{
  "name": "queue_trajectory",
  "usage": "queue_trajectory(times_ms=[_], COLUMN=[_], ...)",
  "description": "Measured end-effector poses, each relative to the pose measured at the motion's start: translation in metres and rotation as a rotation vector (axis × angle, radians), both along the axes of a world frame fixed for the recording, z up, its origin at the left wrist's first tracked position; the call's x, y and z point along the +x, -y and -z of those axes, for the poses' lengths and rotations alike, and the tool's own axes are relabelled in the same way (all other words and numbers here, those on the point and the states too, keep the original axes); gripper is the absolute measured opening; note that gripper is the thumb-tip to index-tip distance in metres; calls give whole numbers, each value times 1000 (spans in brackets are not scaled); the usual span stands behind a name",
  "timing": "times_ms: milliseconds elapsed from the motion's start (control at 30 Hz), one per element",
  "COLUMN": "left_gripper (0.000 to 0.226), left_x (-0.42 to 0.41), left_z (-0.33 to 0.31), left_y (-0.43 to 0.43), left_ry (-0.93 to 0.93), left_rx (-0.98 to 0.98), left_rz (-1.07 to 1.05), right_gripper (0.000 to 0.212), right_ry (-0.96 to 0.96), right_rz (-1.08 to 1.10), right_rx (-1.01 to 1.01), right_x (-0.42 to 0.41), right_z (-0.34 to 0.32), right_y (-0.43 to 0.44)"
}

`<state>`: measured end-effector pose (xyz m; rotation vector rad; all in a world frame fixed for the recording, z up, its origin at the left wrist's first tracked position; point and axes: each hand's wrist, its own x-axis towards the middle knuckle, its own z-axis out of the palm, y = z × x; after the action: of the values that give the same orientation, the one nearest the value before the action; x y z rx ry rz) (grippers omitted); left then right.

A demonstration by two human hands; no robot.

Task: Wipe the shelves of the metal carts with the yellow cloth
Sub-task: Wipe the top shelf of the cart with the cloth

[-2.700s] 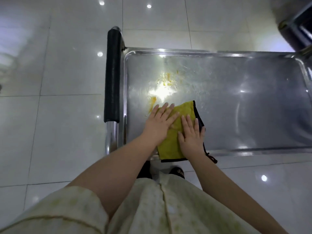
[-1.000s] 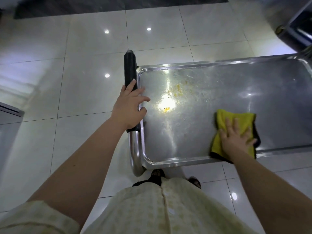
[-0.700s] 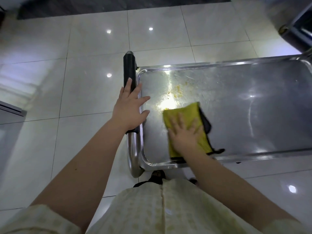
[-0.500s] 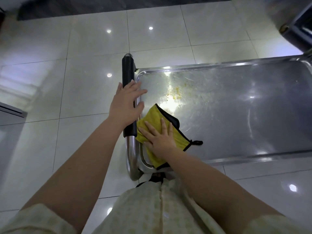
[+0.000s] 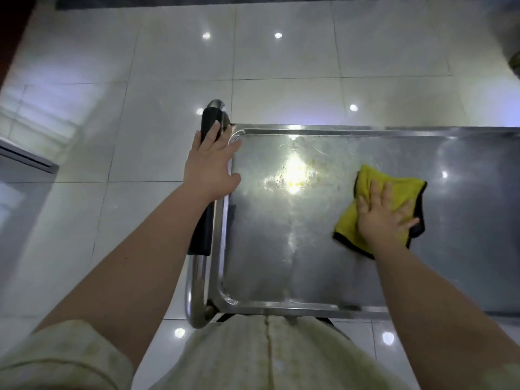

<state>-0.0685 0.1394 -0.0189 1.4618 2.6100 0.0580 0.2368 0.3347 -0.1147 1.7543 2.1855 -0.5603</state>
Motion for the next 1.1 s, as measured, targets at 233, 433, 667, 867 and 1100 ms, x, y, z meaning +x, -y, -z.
queue_trajectory(times_ms=[233, 433, 667, 867, 1100], left_gripper=[52, 44, 40, 37, 35], left_x=[2, 4, 7, 6, 6], left_z=[-1, -4, -4, -4, -5], left_y=[-1, 4, 2, -1, 2], left_ry=[-39, 22, 41, 107, 127], left_rx=[-20, 50, 85, 153, 195], left_rz=[-12, -33, -57, -82, -108], right_gripper=[58, 55, 54, 54, 56], right_ry=[-61, -138, -63, -73, -76], right_rz=[-520, -1065, -489, 69, -855], right_rx=[-20, -58, 147, 76, -26], right_x=[-120, -166, -92, -82, -206], right_z=[7, 8, 11, 1, 10], right_y=[76, 160, -20, -67, 90])
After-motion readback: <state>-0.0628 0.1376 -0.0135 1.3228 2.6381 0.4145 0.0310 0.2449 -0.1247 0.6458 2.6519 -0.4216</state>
